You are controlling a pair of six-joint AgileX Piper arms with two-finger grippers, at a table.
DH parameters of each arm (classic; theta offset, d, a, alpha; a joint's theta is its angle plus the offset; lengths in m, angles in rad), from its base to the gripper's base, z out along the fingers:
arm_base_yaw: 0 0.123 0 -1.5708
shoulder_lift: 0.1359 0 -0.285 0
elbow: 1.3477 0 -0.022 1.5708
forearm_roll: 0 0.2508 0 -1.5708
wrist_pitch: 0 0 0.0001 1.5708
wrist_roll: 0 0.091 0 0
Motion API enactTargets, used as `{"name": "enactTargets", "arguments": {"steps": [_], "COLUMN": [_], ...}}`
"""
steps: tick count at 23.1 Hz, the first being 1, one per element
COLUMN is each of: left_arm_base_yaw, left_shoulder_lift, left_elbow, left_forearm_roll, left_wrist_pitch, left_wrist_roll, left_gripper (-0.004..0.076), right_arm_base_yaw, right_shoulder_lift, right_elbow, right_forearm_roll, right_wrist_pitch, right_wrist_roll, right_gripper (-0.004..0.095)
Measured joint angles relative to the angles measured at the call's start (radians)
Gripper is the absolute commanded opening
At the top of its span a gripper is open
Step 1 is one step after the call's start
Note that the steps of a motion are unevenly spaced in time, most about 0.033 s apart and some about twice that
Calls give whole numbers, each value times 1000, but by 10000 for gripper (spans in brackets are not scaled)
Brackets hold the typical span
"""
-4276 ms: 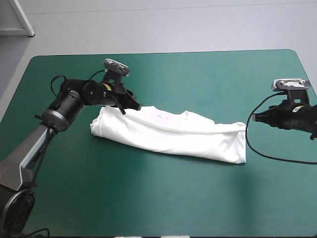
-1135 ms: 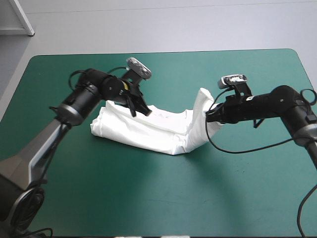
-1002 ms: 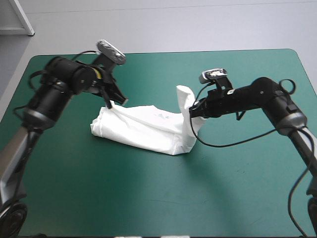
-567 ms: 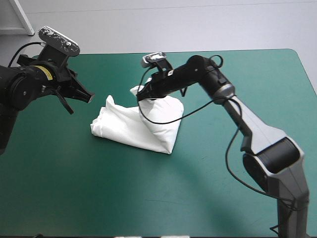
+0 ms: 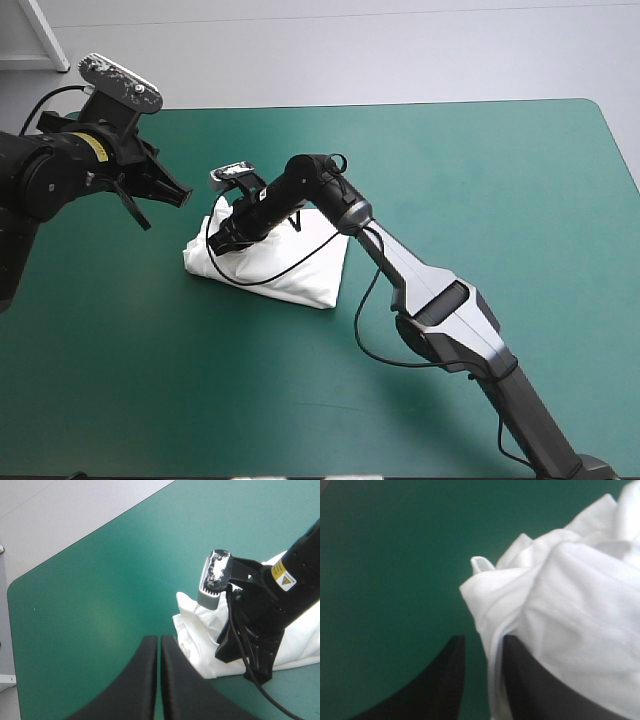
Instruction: Fold the cloth
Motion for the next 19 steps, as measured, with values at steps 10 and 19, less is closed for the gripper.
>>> {"name": "enactTargets", "arguments": {"steps": [10,19], "left_arm_base_yaw": [0,0], "left_shoulder_lift": [1,1], "left_elbow": [0,0], "left_forearm_roll": [34,41], "left_wrist_pitch": [0,0], "left_wrist_roll": [-11,-22], "left_gripper": [19,19], "right_arm_base_yaw": [-24,-98], "right_shoulder_lift": [-146,-462], "right_elbow": [-140,132], "right_forearm_roll": [-60,-212], "right_wrist_pitch": [24,26], "right_wrist_roll": [59,89], "right_gripper": [460,423]}}
